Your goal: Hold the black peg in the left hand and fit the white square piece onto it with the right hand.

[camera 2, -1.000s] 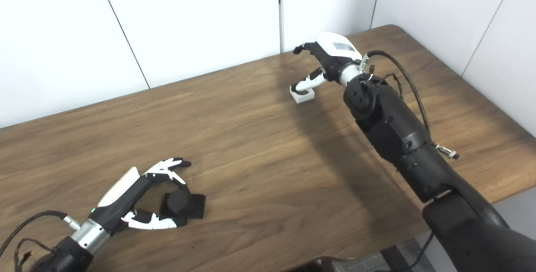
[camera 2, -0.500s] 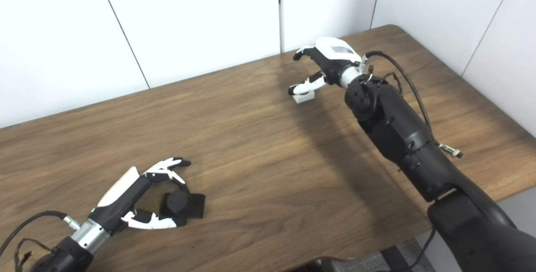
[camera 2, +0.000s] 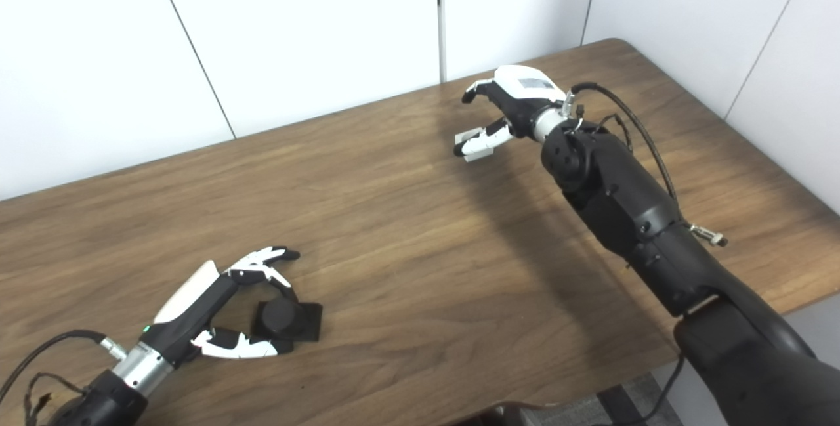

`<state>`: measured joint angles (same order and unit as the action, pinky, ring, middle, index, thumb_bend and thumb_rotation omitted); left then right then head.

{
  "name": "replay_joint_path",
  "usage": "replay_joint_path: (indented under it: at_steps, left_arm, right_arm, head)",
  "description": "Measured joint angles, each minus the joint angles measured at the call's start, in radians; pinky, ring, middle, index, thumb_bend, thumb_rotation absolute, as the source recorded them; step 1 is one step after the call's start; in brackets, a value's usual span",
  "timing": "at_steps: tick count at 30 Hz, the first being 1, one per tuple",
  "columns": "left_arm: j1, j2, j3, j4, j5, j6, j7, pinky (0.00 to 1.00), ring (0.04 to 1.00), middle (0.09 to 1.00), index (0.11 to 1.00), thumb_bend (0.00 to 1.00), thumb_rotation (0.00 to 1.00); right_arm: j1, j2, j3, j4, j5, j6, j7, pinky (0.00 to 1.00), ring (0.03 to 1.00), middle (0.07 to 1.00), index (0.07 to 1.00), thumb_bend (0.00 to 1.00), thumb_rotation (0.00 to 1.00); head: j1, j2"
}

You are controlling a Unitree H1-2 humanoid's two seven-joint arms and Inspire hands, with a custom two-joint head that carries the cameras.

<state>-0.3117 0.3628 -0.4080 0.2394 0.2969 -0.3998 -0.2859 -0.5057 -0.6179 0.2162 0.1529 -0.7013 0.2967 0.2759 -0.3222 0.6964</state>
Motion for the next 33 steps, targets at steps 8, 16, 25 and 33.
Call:
replay_joint_path:
  at_steps: [8, 16, 25, 33]
  left_arm:
    - [0.002, 0.000, 0.000, -0.001, -0.001, 0.001, 0.000, 0.94, 0.934, 0.888, 0.493, 0.52, 0.08]
    - [0.002, 0.000, 0.000, -0.001, 0.000, 0.001, 0.001, 0.94, 0.935, 0.888, 0.494, 0.51, 0.08]
    - [0.002, 0.000, 0.000, -0.001, 0.000, 0.001, 0.001, 0.95, 0.934, 0.888, 0.494, 0.51, 0.08]
    - [0.002, 0.000, -0.001, -0.001, 0.000, 0.000, 0.001, 0.94, 0.933, 0.888, 0.493, 0.52, 0.08]
  right_arm:
    - [0.000, -0.001, 0.006, 0.005, -0.004, 0.000, 0.022, 0.72, 0.834, 0.881, 0.800, 0.69, 0.43]
    - [0.000, -0.004, 0.010, 0.029, -0.004, -0.001, 0.036, 0.71, 0.831, 0.881, 0.795, 0.67, 0.38]
    - [-0.002, -0.004, 0.021, 0.047, -0.011, -0.001, 0.040, 0.72, 0.834, 0.885, 0.795, 0.66, 0.36]
    - [-0.004, -0.004, 0.024, 0.078, -0.012, -0.002, 0.041, 0.72, 0.828, 0.880, 0.791, 0.66, 0.34]
  head:
    - [0.006, 0.002]
    - [0.008, 0.002]
    - [0.012, 0.002]
    - [0.020, 0.002]
